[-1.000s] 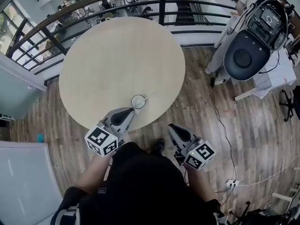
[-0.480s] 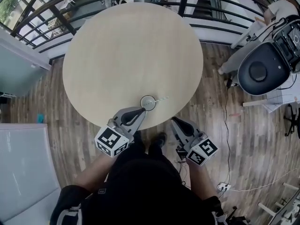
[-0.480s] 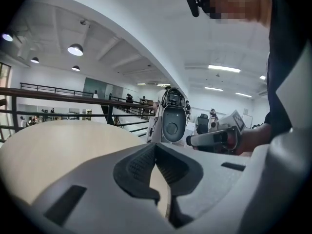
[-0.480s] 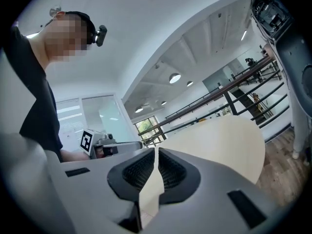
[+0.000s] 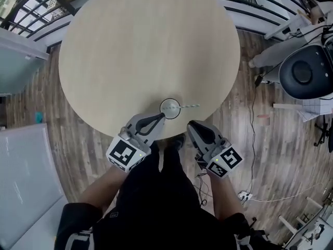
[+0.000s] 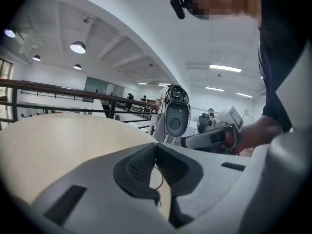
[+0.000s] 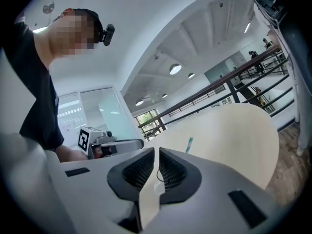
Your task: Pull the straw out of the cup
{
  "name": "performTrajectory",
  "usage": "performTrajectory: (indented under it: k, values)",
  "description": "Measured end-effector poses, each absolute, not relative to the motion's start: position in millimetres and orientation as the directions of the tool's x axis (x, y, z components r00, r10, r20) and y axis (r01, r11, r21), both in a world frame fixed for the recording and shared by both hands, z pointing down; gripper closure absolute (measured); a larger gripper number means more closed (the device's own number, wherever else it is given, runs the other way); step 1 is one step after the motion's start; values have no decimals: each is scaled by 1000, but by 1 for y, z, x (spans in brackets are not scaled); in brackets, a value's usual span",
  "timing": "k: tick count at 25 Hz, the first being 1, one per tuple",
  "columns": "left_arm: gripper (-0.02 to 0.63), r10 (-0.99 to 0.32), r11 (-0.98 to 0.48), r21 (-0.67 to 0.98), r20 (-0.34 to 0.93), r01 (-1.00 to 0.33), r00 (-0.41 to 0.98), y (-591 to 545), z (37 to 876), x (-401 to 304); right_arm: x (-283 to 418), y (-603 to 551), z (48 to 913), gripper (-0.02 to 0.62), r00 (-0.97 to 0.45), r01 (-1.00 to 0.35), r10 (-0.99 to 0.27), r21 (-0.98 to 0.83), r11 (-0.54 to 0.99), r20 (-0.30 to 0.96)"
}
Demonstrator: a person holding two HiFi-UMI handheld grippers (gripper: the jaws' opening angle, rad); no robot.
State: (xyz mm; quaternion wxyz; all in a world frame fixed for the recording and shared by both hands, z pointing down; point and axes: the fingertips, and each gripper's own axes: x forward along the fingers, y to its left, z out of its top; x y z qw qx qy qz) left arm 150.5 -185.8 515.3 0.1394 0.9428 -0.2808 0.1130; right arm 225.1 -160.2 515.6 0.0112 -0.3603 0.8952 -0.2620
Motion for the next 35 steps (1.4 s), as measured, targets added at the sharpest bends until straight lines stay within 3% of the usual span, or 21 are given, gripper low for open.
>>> performTrajectory:
  k: [14,23,35]
  values:
    - [598,-510,-785,229,288,-576,810,-216,564,135,217,-194,580,568,-715,-660,-670,-512,550,201]
    - [598,-480,-809,224,283,-543,831,-218,582,146,210,-199,601,509,-704,-673,-677,-506,539,215]
    - [598,-487,-789,264,284,-555,826,-213,584,137,208,-214,593,505,-652,-731,-730,-424,534,204]
